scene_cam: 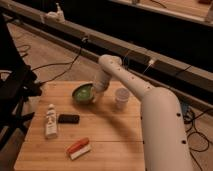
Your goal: Drag the ceramic bowl in a circle
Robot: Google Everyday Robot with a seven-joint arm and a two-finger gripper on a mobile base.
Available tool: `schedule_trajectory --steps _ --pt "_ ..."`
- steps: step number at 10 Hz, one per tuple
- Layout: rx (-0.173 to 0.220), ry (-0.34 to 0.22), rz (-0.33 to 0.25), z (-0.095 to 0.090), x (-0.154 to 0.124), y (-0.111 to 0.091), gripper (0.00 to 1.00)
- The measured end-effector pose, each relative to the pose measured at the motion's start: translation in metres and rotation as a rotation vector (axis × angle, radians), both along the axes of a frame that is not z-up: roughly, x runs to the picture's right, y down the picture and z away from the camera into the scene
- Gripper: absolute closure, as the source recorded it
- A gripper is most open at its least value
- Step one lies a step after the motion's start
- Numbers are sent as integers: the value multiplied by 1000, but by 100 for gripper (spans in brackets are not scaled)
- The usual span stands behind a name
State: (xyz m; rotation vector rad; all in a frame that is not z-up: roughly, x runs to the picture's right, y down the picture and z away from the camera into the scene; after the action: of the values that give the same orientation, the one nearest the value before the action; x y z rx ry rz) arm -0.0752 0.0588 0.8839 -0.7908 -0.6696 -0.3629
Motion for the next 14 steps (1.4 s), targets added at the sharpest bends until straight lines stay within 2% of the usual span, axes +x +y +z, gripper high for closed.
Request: schedule_trajectory --steps 2,4,6,7,9,10,11,12,14 --pt "19 -74 -24 -3 -32 -5 100" --pt "16 -139 -61 -20 -52 4 100" --pt "-22 -173 -69 -44 -53 26 100" --pt "-46 -169 -59 -53 -49 37 100" --pt "-92 -124 -31 -61 -27 57 100" --pt "-120 -69 -8 -59 -5 67 100" --pt "-131 -24 13 -54 14 70 100" --pt "-129 28 32 -46 37 67 100" --pt "-103 93 14 -29 65 51 100"
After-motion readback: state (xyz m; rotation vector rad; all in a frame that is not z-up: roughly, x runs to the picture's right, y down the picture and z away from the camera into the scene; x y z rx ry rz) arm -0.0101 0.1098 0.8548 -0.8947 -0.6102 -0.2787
